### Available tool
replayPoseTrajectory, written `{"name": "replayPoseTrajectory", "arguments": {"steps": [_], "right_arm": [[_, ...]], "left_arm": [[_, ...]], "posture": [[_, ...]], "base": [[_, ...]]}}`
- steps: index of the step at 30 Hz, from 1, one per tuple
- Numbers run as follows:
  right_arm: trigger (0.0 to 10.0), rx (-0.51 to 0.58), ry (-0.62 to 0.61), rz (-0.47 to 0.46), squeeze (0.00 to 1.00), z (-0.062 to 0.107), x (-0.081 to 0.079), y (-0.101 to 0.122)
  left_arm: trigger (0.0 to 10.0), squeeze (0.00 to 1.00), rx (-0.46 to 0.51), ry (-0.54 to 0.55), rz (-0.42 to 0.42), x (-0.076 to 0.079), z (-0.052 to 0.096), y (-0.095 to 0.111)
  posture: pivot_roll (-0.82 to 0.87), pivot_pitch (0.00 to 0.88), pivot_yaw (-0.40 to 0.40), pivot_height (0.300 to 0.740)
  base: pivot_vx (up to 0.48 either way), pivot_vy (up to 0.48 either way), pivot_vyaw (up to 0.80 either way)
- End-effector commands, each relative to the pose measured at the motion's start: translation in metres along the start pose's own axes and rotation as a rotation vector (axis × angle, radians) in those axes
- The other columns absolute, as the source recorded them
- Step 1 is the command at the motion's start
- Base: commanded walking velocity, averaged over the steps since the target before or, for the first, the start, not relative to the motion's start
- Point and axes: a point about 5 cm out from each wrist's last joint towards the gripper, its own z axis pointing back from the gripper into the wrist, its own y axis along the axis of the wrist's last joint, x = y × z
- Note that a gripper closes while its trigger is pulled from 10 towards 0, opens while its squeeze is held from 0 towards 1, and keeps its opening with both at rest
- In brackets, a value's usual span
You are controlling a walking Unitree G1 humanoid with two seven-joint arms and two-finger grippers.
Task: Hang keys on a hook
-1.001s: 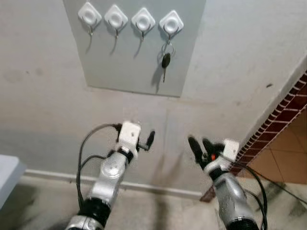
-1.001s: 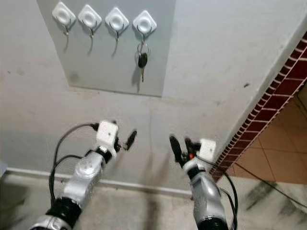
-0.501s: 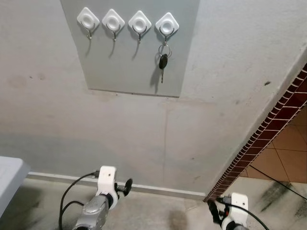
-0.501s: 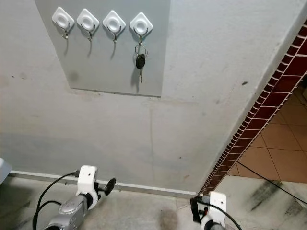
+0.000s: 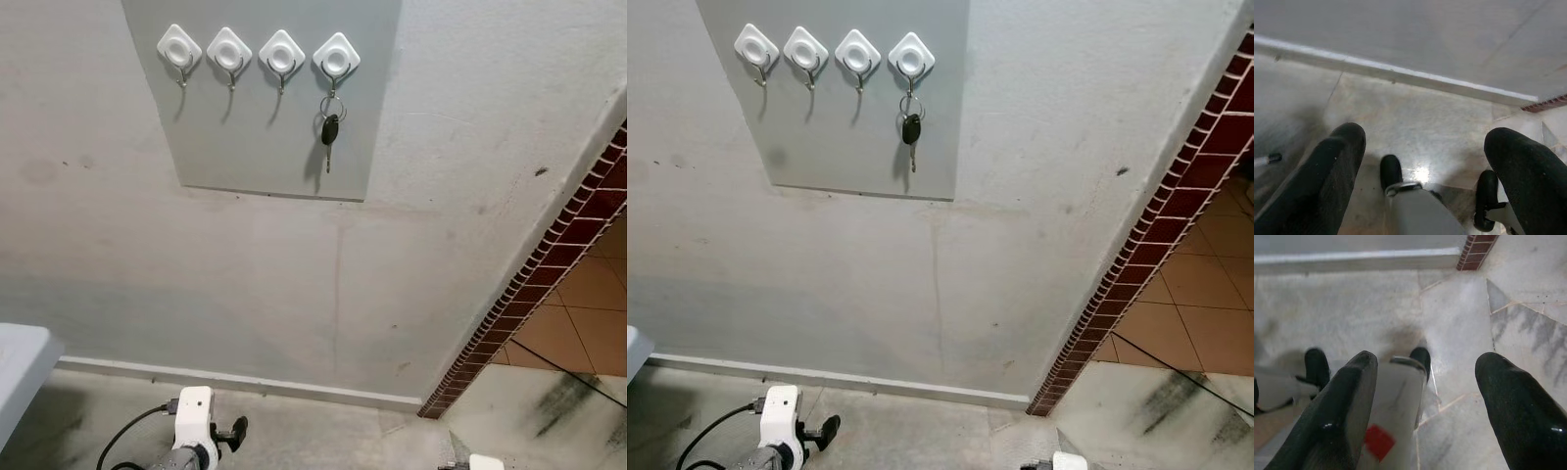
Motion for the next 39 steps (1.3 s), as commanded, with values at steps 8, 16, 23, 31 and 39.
{"name": "replayPoseTrajectory", "arguments": {"steps": [8, 16, 23, 31, 39], "right_arm": [[10.0, -0.045, -0.005, 0.031, 0.0, 0.003, -0.002, -0.012], [10.0, -0.058, -0.013, 0.028, 0.0, 0.005, 0.001, -0.016], [10.0, -0.066, -0.007, 0.042, 0.0, 0.005, 0.001, -0.017], [10.0, -0.076, 0.005, 0.058, 0.0, 0.005, 0.0, -0.017], [10.0, -0.098, 0.0, 0.061, 0.0, 0.006, 0.001, -0.02]], "left_arm": [[10.0, 0.0, -0.068, 0.001, -0.06, 0.003, 0.002, -0.014], [10.0, 0.0, -0.077, 0.009, -0.086, 0.003, 0.001, -0.013], [10.0, 0.0, -0.09, 0.013, -0.091, 0.002, 0.002, -0.015], [10.0, 0.0, -0.108, 0.023, -0.093, 0.001, 0.004, -0.02], [10.0, 0.0, -0.118, 0.037, -0.091, -0.003, 0.006, -0.023]], "posture": [[0.07, 0.0, 0.025, 0.74], [0.07, 0.0, 0.023, 0.74], [0.07, 0.0, 0.02, 0.74], [0.08, 0.0, 0.016, 0.74], [0.08, 0.0, 0.013, 0.74]], "base": [[0.0, 0.0, 0.78], [0.0, 0.0, 0.78], [0.0, 0.0, 0.78], [0.0, 0.0, 0.78], [0.0, 0.0, 0.78]]}}
